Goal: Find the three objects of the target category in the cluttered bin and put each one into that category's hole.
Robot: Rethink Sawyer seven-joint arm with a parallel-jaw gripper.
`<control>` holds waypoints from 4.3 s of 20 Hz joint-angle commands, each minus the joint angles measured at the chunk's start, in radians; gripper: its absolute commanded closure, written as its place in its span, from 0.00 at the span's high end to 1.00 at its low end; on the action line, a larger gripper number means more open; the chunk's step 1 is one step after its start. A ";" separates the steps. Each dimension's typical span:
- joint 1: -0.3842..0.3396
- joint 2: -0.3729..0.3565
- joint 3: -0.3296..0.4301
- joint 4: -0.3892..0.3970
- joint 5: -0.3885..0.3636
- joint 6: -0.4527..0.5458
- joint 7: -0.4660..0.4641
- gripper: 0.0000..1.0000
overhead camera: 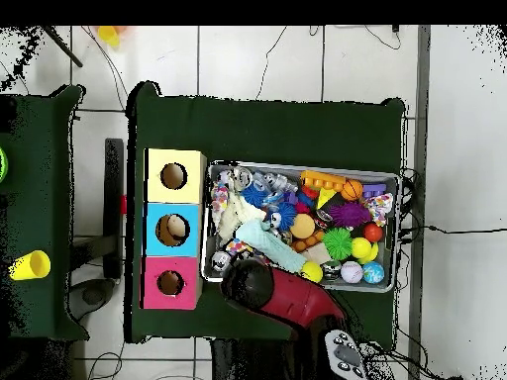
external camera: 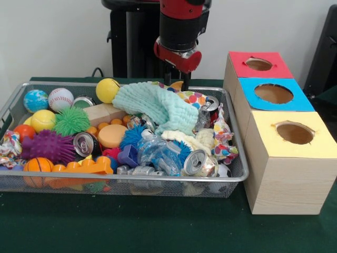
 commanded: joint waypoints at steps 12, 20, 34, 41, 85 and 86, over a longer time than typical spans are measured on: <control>-0.046 0.161 0.127 -0.104 0.019 -0.151 0.122 1.00; -0.052 0.172 0.125 -0.111 0.018 -0.164 0.117 1.00; -0.018 0.162 0.087 -0.114 0.008 -0.156 0.107 0.00; -0.044 0.021 0.076 -0.126 0.010 0.057 0.051 0.00; 0.092 -0.208 0.045 -0.155 0.085 0.434 0.238 0.00; 0.109 -0.209 0.039 -0.165 0.093 0.447 0.254 0.00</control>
